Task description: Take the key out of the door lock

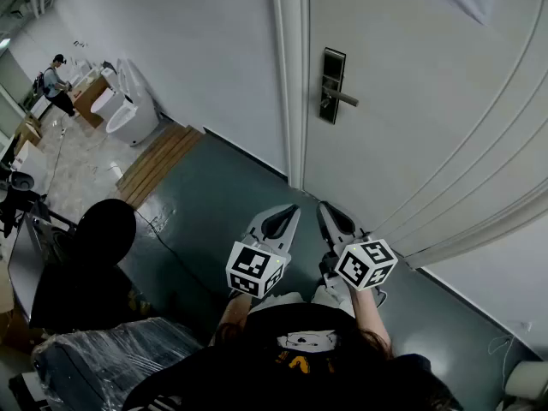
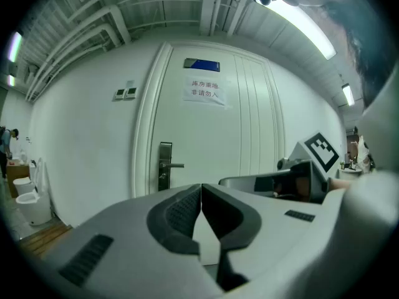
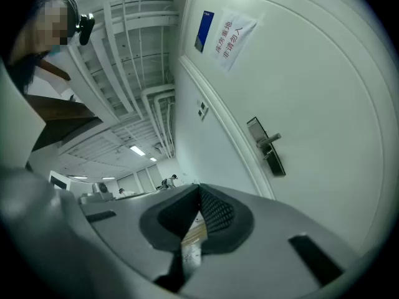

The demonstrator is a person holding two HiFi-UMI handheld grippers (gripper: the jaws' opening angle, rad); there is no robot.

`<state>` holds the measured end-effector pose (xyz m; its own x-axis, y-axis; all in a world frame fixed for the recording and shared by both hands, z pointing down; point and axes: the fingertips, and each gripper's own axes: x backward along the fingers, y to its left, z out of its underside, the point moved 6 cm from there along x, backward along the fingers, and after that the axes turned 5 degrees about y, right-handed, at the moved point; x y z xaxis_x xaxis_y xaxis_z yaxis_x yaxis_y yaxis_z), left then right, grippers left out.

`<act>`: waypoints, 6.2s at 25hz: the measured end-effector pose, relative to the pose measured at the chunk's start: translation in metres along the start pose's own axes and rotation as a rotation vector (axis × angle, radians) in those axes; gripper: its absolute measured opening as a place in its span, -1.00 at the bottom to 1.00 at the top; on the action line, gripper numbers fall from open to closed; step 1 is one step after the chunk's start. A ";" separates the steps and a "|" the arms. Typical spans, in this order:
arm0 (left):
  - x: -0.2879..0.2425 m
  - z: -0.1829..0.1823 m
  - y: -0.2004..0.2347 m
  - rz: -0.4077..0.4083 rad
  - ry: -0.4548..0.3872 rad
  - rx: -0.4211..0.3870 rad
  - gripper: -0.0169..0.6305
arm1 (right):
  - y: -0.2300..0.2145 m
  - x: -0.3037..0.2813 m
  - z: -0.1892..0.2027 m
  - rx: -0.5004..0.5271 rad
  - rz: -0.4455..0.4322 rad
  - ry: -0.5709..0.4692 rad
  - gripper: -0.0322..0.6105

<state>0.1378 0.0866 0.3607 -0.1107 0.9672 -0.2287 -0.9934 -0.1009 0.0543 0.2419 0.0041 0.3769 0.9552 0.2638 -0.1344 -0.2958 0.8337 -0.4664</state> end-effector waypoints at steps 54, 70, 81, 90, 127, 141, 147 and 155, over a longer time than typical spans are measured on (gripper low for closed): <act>-0.120 -0.017 0.194 -0.129 0.051 0.060 -0.92 | -0.092 -0.233 -0.047 -0.042 -0.092 0.101 -0.88; -0.189 -0.040 0.224 -0.058 0.076 -0.010 -0.92 | -0.135 -0.268 -0.063 -0.101 -0.078 0.074 -0.88; -0.208 -0.028 0.232 0.005 0.102 0.013 -0.92 | -0.145 -0.271 -0.053 -0.123 -0.012 0.073 -0.88; -0.220 -0.034 0.248 0.134 0.103 -0.013 -0.92 | -0.147 -0.279 -0.057 -0.148 0.105 0.015 -0.88; -0.211 -0.022 0.300 0.616 0.102 -0.123 -0.92 | -0.182 -0.297 -0.056 -0.104 0.636 -0.133 -0.61; -0.217 -0.027 0.309 0.588 0.090 -0.128 -0.92 | -0.241 -0.293 -0.070 -0.347 0.626 -0.245 -0.35; -0.228 -0.027 0.311 0.571 0.101 -0.125 -0.92 | -0.263 -0.296 -0.074 -0.481 0.578 -0.340 -0.35; -0.233 -0.027 0.312 0.547 0.118 -0.124 -0.92 | -0.272 -0.300 -0.071 -0.582 0.483 -0.411 -0.60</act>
<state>-0.1476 -0.1769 0.4047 -0.6049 0.7348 -0.3070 -0.7861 -0.6126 0.0825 0.0369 -0.3361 0.4820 0.6127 0.7742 -0.1587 -0.5088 0.2328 -0.8288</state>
